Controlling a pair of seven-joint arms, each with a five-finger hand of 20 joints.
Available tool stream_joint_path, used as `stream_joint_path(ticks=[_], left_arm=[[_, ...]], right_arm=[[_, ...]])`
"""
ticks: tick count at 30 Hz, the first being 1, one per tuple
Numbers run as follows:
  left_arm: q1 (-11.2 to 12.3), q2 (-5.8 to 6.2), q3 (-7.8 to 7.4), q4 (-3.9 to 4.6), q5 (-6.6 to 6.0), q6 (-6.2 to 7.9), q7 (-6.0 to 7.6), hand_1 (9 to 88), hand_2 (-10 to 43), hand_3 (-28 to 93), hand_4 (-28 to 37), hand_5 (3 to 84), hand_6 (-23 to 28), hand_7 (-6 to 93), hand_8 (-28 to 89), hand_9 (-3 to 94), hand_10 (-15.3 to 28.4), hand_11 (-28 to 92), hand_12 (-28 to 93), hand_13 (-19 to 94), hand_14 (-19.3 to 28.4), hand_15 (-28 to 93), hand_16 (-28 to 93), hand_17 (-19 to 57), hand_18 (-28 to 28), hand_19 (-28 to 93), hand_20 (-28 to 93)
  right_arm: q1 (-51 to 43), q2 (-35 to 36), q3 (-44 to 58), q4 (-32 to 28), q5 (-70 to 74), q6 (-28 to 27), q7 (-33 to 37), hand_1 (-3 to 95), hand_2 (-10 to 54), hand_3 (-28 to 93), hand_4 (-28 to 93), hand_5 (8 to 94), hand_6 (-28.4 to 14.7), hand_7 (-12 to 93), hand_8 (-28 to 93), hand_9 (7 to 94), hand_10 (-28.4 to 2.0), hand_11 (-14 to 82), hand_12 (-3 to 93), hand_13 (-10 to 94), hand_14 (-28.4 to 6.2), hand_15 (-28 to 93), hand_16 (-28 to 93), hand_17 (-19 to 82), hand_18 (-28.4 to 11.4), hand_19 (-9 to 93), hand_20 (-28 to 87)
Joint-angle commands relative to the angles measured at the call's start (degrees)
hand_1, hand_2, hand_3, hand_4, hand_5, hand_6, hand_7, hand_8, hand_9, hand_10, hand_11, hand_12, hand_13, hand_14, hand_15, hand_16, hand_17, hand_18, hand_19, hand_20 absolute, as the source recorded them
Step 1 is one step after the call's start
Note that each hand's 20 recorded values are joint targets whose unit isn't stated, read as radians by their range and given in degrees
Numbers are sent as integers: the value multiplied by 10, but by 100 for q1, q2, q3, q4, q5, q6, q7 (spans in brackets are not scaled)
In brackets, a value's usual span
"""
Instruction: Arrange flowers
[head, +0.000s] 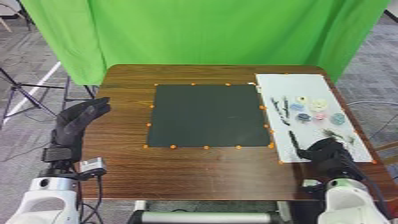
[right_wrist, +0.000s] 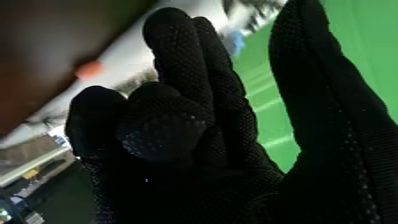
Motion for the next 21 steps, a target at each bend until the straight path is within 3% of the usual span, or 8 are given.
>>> stream_joint_path(ticks=[1,11,13,14,16,17,19,21], left_arm=[[89,7,-10,-59,-15,-73,-73,284,57,589,-202,501,70,140,-59,483,171,207,101,343,188,191,-38,45,97,149,105],[82,-61,-72,-79,11,-194,-149,284,56,589,-202,499,69,141,-59,479,173,204,100,341,188,191,-38,45,98,152,105],[82,-57,-82,-82,9,-199,-153,284,56,589,-201,499,69,141,-59,479,173,204,101,340,188,190,-38,44,99,153,106],[69,-50,-82,-83,7,-202,-169,284,55,589,-201,498,69,141,-59,479,173,205,101,340,188,190,-38,44,99,153,106],[70,-43,-93,-82,1,-214,-182,285,55,589,-202,498,69,142,-59,478,172,205,101,338,187,188,-37,44,100,153,105],[87,54,-61,-84,-50,-136,-175,285,55,589,-201,497,70,142,-58,478,172,205,101,338,187,188,-37,44,100,154,105],[85,10,-84,-89,-22,-194,-190,285,54,589,-201,498,70,141,-59,475,171,204,101,338,187,187,-37,44,100,154,105],[65,-29,-98,-91,1,-236,-213,285,54,589,-201,498,70,141,-59,475,171,205,101,337,187,186,-37,44,100,154,105]], right_arm=[[154,-35,-218,170,-99,-73,145,451,-95,576,-176,656,-65,209,-20,770,-146,304,319,854,-31,625,389,593,-142,932,545],[193,-69,-375,95,-81,-633,316,483,-95,581,-182,649,-66,228,-17,774,-146,310,325,861,-27,619,396,603,-135,932,538],[193,-88,-421,76,-55,-778,370,526,-95,541,-172,645,-66,243,-21,780,-139,283,389,862,-27,618,397,607,-131,932,536],[201,-93,-470,90,-63,-767,391,563,-95,489,-143,644,-66,241,14,789,-133,255,428,864,-27,618,397,610,-130,932,532],[229,-106,-533,108,-29,-812,435,775,-95,-31,204,642,-65,236,146,805,-125,221,471,870,-25,617,395,618,-120,928,528],[228,-110,-554,112,-14,-808,439,842,-95,-159,278,644,-63,232,200,817,-119,192,499,872,-25,616,397,622,-118,930,521],[242,-113,-570,104,105,-846,446,918,-95,-271,350,649,-58,231,270,835,-111,168,531,877,-23,613,395,635,-109,932,508],[264,-131,-549,95,351,-836,455,940,-95,-281,376,659,-55,227,296,842,-110,171,540,886,-18,606,395,640,-104,932,500]])
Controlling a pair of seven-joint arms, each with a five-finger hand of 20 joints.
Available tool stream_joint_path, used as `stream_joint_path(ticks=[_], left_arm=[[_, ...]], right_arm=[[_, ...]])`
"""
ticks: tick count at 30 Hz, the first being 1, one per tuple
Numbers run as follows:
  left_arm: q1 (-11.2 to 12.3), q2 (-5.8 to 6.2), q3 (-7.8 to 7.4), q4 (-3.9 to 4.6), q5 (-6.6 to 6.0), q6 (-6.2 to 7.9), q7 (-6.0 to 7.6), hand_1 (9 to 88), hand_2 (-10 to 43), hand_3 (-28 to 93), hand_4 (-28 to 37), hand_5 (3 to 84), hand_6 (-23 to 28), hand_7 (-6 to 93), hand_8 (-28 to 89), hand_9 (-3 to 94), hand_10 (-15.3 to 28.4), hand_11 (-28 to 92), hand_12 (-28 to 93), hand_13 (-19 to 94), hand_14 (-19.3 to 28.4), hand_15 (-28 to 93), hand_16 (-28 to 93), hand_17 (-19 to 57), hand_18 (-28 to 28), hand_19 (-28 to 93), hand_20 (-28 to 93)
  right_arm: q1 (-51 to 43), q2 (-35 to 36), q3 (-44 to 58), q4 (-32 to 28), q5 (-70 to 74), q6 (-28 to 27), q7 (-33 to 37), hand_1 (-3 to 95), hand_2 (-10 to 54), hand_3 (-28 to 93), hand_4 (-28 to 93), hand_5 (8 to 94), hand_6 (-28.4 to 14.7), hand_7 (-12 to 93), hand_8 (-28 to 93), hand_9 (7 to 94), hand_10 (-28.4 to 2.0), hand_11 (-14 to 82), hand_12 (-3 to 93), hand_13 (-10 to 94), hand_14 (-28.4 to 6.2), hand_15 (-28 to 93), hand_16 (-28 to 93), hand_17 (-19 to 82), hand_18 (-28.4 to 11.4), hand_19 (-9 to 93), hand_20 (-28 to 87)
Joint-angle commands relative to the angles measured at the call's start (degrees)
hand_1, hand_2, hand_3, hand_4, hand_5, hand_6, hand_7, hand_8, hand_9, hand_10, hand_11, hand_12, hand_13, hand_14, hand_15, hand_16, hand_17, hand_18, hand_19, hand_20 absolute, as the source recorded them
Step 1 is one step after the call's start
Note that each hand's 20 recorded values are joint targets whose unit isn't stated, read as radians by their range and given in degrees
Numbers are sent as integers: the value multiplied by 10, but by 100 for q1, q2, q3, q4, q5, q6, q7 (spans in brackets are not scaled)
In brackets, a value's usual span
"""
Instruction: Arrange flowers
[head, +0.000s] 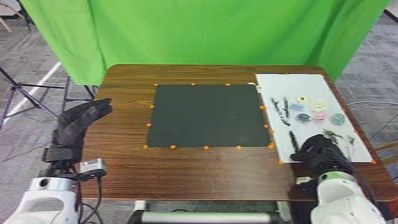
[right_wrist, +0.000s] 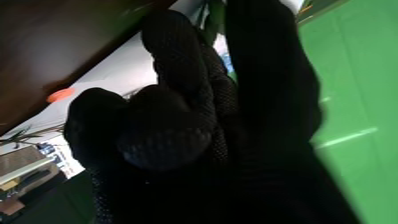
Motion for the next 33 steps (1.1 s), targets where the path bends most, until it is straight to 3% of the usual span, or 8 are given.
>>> stream_joint_path(ticks=[1,5,8,16,19,23,26,33], left_arm=[[56,11,-28,-56,-15,-71,-88,285,54,590,-201,497,70,140,-59,475,171,204,101,336,187,186,-36,44,100,154,105],[73,2,-39,-64,-19,-95,-109,286,54,588,-201,495,70,140,-59,473,172,204,101,336,187,185,-36,44,100,154,105],[84,-23,-78,-74,-10,-127,-131,286,54,587,-201,493,71,138,-58,470,172,204,101,333,188,184,-35,44,100,152,104],[108,71,-100,-106,-156,43,-182,287,55,586,-202,494,72,137,-57,469,172,204,101,333,187,183,-34,44,100,152,104],[107,261,-206,-77,-242,128,-206,287,60,582,-206,494,71,138,-57,470,172,204,101,332,188,184,-34,43,101,153,105],[68,680,-501,102,-346,114,-209,287,62,582,-205,494,72,139,-57,469,173,204,101,333,187,184,-34,42,103,157,106],[-20,865,-649,271,-410,161,-273,287,61,583,-204,495,71,139,-58,469,173,204,100,333,187,184,-35,42,104,160,106],[54,937,-605,574,-734,585,-149,285,59,587,-204,492,70,142,-58,465,170,204,100,331,185,183,-35,42,102,153,103]], right_arm=[[-172,-115,-242,149,550,-148,173,943,-95,-279,385,663,-54,230,300,846,-108,175,544,889,-16,603,395,642,-103,932,498],[-203,-175,-49,114,1052,-263,208,910,-95,-105,309,677,-52,226,299,861,-108,172,547,899,-15,588,401,649,-93,928,481],[-226,-170,4,118,1242,-180,203,774,-95,322,22,702,-54,221,298,876,-111,162,537,908,-17,569,401,660,-86,920,460],[-168,-59,170,56,1717,396,-29,752,-95,386,7,717,-55,246,285,887,-116,166,539,920,-14,559,402,674,-83,915,463],[-46,56,240,-42,1868,582,-133,739,-95,414,3,716,-56,266,272,886,-118,188,528,925,-13,558,403,680,-82,916,461],[303,292,264,-133,2162,694,-261,725,-95,434,7,717,-56,279,268,888,-120,198,527,930,-12,558,403,688,-79,919,459],[598,414,249,-169,2468,708,-336,721,-95,443,3,717,-56,285,266,887,-120,204,525,932,-11,559,404,692,-76,919,458],[1211,451,65,-175,3373,840,-528,718,-95,449,5,714,-56,296,262,887,-121,211,520,935,-8,561,404,695,-74,921,458]])
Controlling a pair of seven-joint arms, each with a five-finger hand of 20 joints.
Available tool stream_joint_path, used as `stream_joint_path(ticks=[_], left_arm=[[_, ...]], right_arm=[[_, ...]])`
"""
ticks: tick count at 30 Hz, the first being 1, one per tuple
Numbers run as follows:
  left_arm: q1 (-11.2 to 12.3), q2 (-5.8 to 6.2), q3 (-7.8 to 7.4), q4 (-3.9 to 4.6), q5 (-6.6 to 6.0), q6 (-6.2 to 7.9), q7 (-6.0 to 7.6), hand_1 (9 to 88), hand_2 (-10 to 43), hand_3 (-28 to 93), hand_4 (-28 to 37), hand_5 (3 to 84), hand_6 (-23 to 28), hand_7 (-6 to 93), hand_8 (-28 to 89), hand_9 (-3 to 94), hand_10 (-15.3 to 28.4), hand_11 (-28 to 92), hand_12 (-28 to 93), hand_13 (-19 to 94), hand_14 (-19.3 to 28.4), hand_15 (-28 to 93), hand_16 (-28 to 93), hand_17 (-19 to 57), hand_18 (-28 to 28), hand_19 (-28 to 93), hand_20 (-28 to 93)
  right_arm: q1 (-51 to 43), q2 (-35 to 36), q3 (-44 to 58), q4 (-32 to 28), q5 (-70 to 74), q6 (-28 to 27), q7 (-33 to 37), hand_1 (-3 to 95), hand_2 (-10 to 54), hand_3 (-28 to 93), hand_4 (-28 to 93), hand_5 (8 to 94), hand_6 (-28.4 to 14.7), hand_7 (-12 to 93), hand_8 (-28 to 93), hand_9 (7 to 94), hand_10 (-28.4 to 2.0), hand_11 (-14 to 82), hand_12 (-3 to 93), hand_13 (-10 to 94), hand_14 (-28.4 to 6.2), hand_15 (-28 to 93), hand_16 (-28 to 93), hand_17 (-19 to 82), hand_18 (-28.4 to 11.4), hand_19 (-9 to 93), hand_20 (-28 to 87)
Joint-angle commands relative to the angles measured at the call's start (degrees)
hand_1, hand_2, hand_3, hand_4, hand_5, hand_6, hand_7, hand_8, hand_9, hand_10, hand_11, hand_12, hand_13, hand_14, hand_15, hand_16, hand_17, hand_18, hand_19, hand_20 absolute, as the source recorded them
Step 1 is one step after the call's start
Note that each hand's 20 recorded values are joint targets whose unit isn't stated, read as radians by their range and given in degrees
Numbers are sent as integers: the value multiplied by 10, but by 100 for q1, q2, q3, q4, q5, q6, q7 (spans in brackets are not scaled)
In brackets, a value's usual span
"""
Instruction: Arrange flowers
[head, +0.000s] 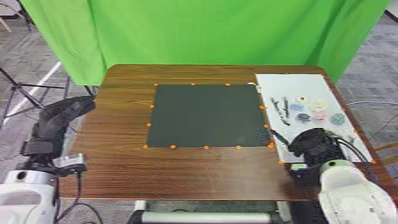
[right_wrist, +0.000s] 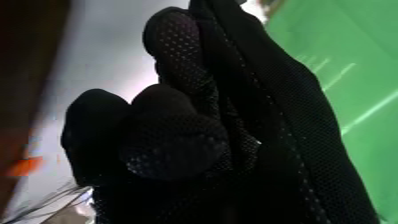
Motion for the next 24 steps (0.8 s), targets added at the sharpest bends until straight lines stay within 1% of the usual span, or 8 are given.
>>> stream_joint_path(ticks=[1,5,7,8,10,14,19,24], left_arm=[[98,56,-21,302,-370,526,35,283,59,588,-205,489,69,142,-59,463,169,203,99,329,185,182,-35,42,102,151,103],[169,25,-23,426,-342,505,-4,271,57,590,-217,479,67,140,-60,454,167,193,97,322,181,171,-35,36,97,134,100],[174,17,-36,499,-262,524,-57,263,58,589,-222,479,66,139,-60,450,167,190,96,317,180,166,-35,34,95,126,100],[202,35,-40,529,-278,557,-21,260,59,589,-225,479,66,139,-60,448,167,188,96,314,178,163,-35,33,94,123,100],[220,48,-65,546,-303,582,-79,253,62,588,-235,479,66,138,-61,444,164,184,95,311,176,158,-34,30,91,115,99],[161,98,-88,692,-189,467,-89,240,67,592,-257,478,65,135,-61,442,165,180,94,307,175,151,-30,30,89,107,103],[194,104,-115,745,-134,468,-201,234,70,595,-274,479,64,132,-62,440,164,177,94,304,172,148,-26,29,87,99,105],[217,93,-120,723,-72,365,-264,233,71,597,-279,479,64,133,-62,439,164,176,94,302,171,146,-25,29,87,98,108]], right_arm=[[864,69,-160,-91,952,188,-253,717,-95,450,7,714,-56,298,260,887,-122,213,518,935,-8,562,404,697,-72,921,457],[1395,47,-599,-11,1683,227,-374,714,-95,454,10,713,-58,311,251,891,-122,216,507,937,-7,564,399,702,-68,920,453],[1763,-11,-933,57,1872,176,-405,713,-95,455,10,712,-58,318,246,890,-121,218,503,937,-7,564,396,704,-66,919,449],[1967,-15,-1124,94,2011,145,-436,713,-95,455,10,712,-58,320,244,891,-122,219,501,937,-6,564,395,705,-65,918,448],[2399,-49,-1543,195,2241,95,-453,713,-95,456,11,711,-59,322,242,892,-122,218,498,937,-6,563,393,707,-63,917,446],[3156,-110,-2306,404,2798,54,-424,711,-95,459,10,711,-60,332,237,895,-120,216,492,937,-6,563,388,710,-62,914,440],[3933,-231,-3235,710,2830,20,-441,709,-95,464,5,708,-62,351,222,898,-120,211,489,937,-6,557,374,713,-58,907,430],[4425,-378,-3910,927,2602,88,-392,710,-95,463,1,711,-63,359,213,904,-122,208,476,937,-8,552,364,715,-57,903,424]])
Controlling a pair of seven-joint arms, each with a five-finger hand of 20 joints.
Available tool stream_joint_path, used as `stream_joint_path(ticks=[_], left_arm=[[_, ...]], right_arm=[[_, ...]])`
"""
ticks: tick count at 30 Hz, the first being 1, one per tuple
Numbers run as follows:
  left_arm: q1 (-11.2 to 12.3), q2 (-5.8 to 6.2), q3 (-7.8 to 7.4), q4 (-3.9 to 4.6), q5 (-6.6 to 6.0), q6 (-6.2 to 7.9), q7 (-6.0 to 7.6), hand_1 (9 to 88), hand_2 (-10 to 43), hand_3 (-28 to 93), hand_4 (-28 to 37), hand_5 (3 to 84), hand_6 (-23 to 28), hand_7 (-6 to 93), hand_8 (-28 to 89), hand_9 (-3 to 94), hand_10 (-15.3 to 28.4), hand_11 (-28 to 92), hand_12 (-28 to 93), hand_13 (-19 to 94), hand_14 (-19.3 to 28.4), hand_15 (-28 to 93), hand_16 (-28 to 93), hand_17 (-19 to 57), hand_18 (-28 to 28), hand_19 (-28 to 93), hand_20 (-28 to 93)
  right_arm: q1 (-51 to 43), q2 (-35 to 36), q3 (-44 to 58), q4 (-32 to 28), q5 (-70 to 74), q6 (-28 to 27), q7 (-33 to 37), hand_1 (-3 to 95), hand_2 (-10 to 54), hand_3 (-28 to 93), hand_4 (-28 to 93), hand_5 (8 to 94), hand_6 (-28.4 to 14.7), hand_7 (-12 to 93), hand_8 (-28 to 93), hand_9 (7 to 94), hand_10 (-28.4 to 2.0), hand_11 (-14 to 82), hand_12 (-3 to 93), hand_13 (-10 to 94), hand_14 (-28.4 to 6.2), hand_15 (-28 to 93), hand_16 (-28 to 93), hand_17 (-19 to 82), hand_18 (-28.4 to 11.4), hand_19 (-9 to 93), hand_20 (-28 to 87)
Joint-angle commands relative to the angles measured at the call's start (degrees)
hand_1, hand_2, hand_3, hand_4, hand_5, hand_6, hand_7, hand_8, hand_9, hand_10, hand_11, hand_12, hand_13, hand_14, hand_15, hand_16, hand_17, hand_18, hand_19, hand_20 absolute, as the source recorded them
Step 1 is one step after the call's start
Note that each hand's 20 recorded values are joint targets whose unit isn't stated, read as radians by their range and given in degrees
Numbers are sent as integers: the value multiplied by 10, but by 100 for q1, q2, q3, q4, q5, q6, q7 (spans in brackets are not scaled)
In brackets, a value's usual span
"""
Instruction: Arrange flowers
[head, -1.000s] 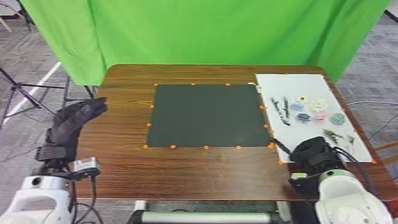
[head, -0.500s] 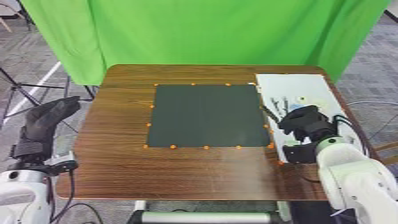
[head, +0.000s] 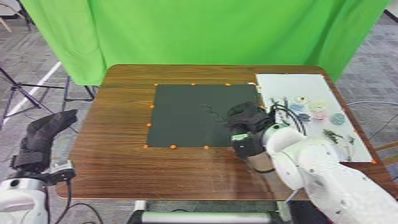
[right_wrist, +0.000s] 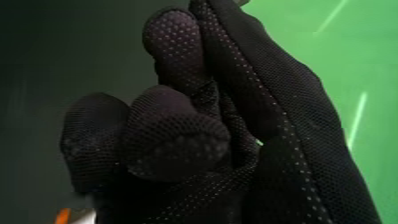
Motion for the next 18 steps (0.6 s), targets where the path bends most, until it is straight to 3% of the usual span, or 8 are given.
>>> stream_joint_path(ticks=[1,5,9,12,18], left_arm=[[123,-7,-51,2,113,-162,-173,233,71,597,-280,479,64,132,-62,439,164,175,94,302,171,146,-25,28,87,98,109],[143,7,-60,-30,110,-179,-203,232,72,597,-281,478,65,129,-62,437,164,174,94,300,171,145,-24,28,87,98,109],[168,5,-54,-87,144,-239,-247,231,72,598,-279,477,65,129,-60,436,164,175,95,299,170,145,-23,26,87,99,109],[177,20,-46,-112,137,-255,-277,231,72,598,-279,477,65,129,-59,436,164,175,96,299,170,144,-23,26,87,99,109],[155,68,-42,-158,142,-345,-369,231,72,598,-277,477,66,128,-59,433,164,174,96,296,171,141,-22,25,86,97,109]], right_arm=[[987,-385,-927,244,-389,-3,52,711,-95,463,0,712,-63,359,211,904,-123,207,474,937,-8,552,362,717,-56,900,422],[1328,-530,-1383,479,-420,95,100,718,-95,453,-3,717,-64,364,202,909,-124,204,458,937,-9,553,351,721,-55,894,419],[1755,-530,-2158,677,-1925,-55,-15,725,-95,440,8,725,-66,365,191,921,-120,189,443,937,-10,559,334,725,-57,889,419],[1992,-586,-2407,700,-2229,-232,-28,720,-95,443,19,728,-64,369,189,925,-121,185,442,937,-9,561,328,726,-59,888,421],[2288,-841,-2482,978,-1532,-523,225,708,-95,458,35,726,-68,386,170,920,-125,242,417,937,-6,584,308,733,-63,892,427]])
